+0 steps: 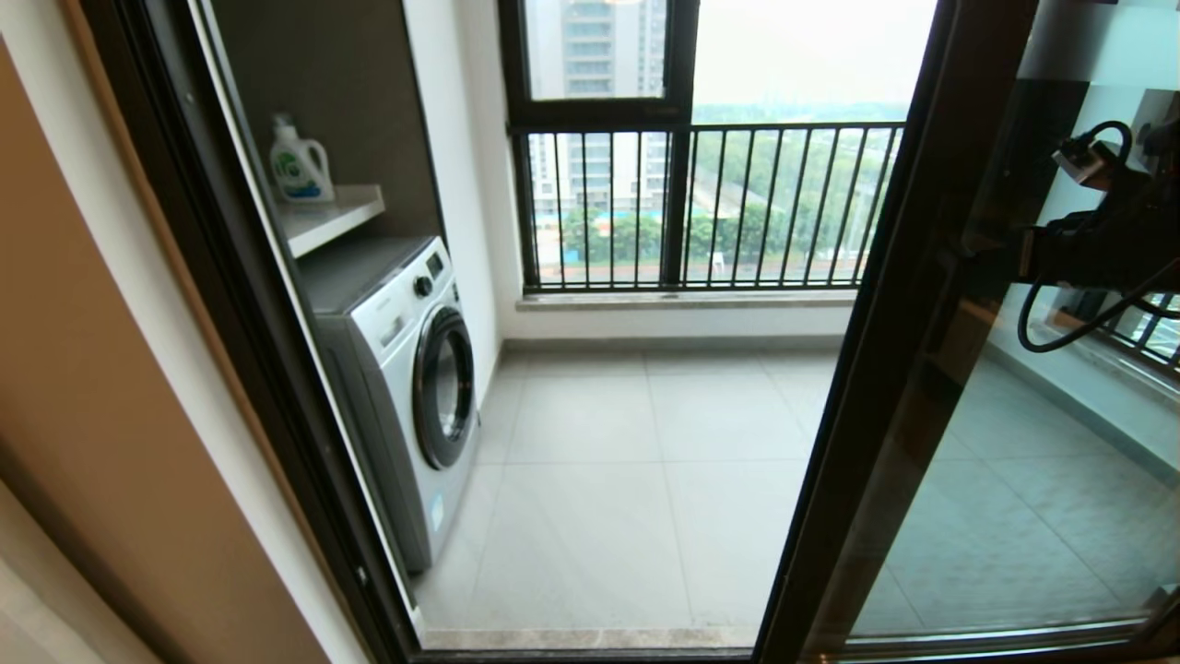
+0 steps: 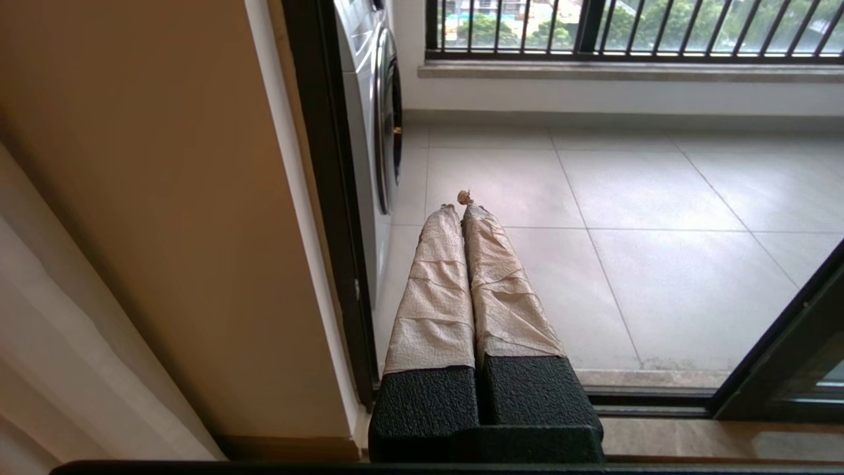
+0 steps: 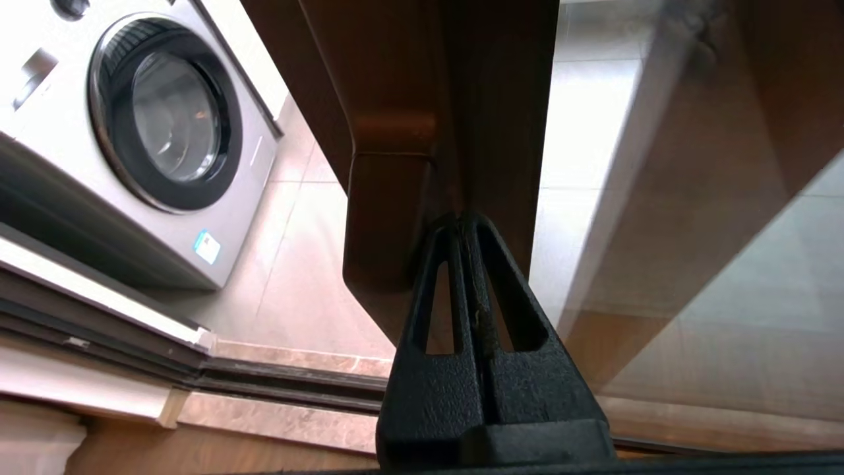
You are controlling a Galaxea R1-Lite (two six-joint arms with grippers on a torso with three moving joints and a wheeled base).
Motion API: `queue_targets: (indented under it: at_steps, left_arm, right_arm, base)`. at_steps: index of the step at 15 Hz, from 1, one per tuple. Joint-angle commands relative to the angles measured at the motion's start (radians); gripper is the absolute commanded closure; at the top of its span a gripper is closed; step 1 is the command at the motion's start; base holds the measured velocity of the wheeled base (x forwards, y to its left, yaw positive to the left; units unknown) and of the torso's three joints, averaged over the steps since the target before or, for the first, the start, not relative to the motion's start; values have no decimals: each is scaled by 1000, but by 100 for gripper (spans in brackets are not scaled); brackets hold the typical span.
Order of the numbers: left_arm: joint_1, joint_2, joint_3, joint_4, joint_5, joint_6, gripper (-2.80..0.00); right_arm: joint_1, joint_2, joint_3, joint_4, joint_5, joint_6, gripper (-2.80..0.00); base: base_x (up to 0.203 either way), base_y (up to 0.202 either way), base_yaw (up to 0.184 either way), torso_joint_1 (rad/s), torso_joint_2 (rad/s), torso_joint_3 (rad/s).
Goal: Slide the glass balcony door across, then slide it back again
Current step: Close the slid door
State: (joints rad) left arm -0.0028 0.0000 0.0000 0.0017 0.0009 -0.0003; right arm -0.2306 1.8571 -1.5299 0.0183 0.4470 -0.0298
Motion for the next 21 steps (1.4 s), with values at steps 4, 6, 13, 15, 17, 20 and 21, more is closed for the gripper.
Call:
queue_targets:
  at_steps: [4,6,13,15,17,20,21]
  left_arm:
    - [-1,2,0,0,0,-1,0]
    - [0,2,0,0,1,-1,0]
    - [0,2,0,0,1,0,0]
    - [0,2,0,0,1,-1,0]
    - [0,2,0,0,1,0,0]
    - [0,2,0,0,1,-1,0]
    - [0,2,0,0,1,0,0]
  right_arm:
    - [79,-21,12,-2,-69,29,0]
    - [111,-21,23,-3,-81,30,0]
    - [195,1,15,-5,-110,30,0]
    - [235,27,10,-15,-190,32,0]
    - [262,40,7,-20,-202,51,0]
    - [301,43,-1,-24,-205,54,0]
    - [312,44,-1,-26,-205,56,0]
  base:
    - [0,0,0,0,0,0]
    - [0,0,0,0,0,0]
    - [0,0,0,0,0,0]
    - [0,0,0,0,0,0]
    - [0,0,0,0,0,0]
    - [0,0,0,0,0,0]
    - [0,0,0,0,0,0]
